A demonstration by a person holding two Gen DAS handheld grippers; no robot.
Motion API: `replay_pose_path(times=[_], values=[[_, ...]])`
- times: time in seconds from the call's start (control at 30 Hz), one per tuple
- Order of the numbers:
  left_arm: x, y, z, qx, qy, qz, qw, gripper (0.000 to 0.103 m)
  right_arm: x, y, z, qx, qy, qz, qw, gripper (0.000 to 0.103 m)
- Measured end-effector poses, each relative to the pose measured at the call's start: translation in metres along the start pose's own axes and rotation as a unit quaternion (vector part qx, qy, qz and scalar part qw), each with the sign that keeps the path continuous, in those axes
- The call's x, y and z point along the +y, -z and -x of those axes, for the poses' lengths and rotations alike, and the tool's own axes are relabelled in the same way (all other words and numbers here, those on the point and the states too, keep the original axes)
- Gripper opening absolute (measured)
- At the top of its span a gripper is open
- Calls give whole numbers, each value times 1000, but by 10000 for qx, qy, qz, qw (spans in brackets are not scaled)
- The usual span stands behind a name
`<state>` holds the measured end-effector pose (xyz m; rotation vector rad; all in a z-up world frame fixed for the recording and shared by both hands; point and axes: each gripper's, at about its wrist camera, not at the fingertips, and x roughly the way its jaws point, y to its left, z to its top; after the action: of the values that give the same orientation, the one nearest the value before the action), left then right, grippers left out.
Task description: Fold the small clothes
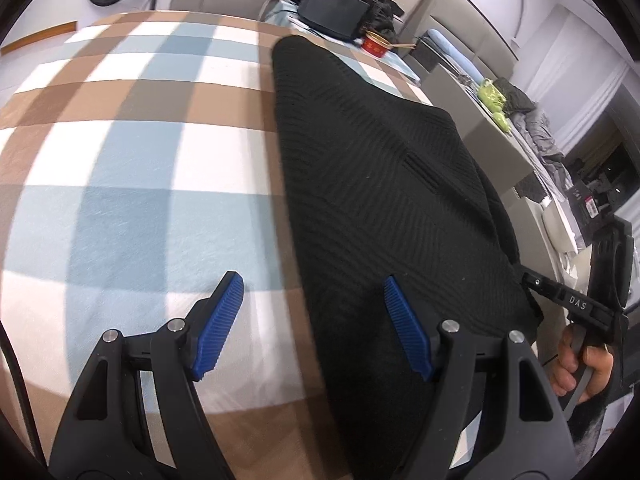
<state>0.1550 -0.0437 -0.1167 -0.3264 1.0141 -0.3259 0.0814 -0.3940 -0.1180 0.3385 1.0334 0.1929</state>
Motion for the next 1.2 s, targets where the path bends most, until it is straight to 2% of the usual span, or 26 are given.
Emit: replay_pose_path(times=[0.03,0.07,0.2,0.23,0.27,0.37,0.47,0.57,0.73,1.0,1.13,1.2], values=[[-3,-3,-4,-17,49,-42,10000,71,-2,-1,1,-50,-30,-73,10000,39],[-5,-5,-7,-25,58,-71,10000,71,-3,-4,2,-130,-82,-164,9997,41],[-10,-16,-18,-51,144,-53,9999,71,0,-16,-2,-261,-304,-261,9989,42],[-11,-19,-21,-64,152,-24,9999,66,2,-19,-6,-262,-356,-240,9987,42],[-11,-22,-23,-81,128,2,9999,50,4,-22,-11,-255,-392,-234,9986,42],[-9,-29,-30,-108,-5,121,9999,27,15,-29,-27,-175,-465,-111,9987,42],[-6,-31,-32,-125,-42,172,9998,19,25,-30,-40,-51,-285,69,9996,42],[-5,-28,-28,-189,-103,99,9997,16,35,-28,-43,-53,-185,172,9997,41],[10,-23,-14,-293,-291,171,9990,16,60,-23,-51,-7,-362,332,9988,41],[65,-6,31,-431,-800,480,9947,16,123,-4,-67,404,-1012,877,9902,41],[84,0,43,-413,-822,592,9940,17,137,3,-66,571,-1096,1165,9855,43],[86,2,49,-444,-799,628,9938,17,132,-2,-59,536,-1077,1080,9868,43]])
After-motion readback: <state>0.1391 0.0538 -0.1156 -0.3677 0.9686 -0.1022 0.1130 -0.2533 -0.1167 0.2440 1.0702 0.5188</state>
